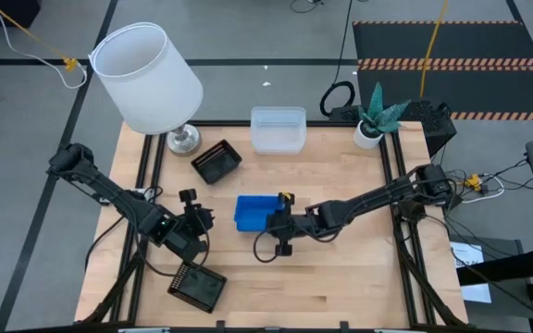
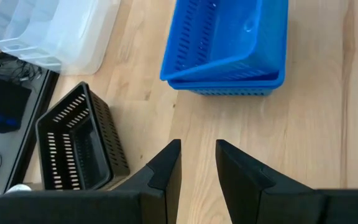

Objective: Stack baskets by color
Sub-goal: Stack the bottom blue bin on the top blue bin

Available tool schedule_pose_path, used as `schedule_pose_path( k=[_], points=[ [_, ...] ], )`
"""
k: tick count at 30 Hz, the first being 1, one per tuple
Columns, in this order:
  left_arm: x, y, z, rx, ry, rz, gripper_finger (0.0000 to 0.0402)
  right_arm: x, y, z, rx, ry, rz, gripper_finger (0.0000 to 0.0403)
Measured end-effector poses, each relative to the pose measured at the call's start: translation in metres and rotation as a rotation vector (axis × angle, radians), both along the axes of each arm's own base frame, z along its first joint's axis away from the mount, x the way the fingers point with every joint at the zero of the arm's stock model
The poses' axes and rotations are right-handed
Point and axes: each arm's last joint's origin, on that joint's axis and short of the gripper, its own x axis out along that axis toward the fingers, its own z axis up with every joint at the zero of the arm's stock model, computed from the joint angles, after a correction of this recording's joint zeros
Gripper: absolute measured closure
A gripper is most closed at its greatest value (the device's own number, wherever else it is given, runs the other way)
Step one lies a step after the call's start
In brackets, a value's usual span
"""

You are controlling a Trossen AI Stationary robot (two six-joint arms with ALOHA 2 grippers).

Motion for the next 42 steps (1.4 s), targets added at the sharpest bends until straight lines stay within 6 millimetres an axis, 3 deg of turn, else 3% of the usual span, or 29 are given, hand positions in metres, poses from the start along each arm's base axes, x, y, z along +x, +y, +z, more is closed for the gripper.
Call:
schedule_pose_path(
  k=[14,18,26,42],
  points=[
    [0.0000,0.0000,0.0000,0.000,0.000,0.000,0.0300,-0.0011,0.0023,0.0018,-0.024,0.002,0.034,0.0290],
    [0.0000,0.0000,0.0000,0.000,0.000,0.000,0.0300,-0.0013,0.0036,0.0018,-0.036,0.004,0.050,0.0309],
    [0.0000,0.0000,0.0000,0.000,0.000,0.000,0.0300,0.0005,0.0076,0.0044,-0.060,-0.028,0.090,0.0392],
    [0.0000,0.0000,0.0000,0.001,0.000,0.000,0.0300,0.0008,0.0061,0.0052,-0.116,-0.035,0.070,0.0389]
  ],
)
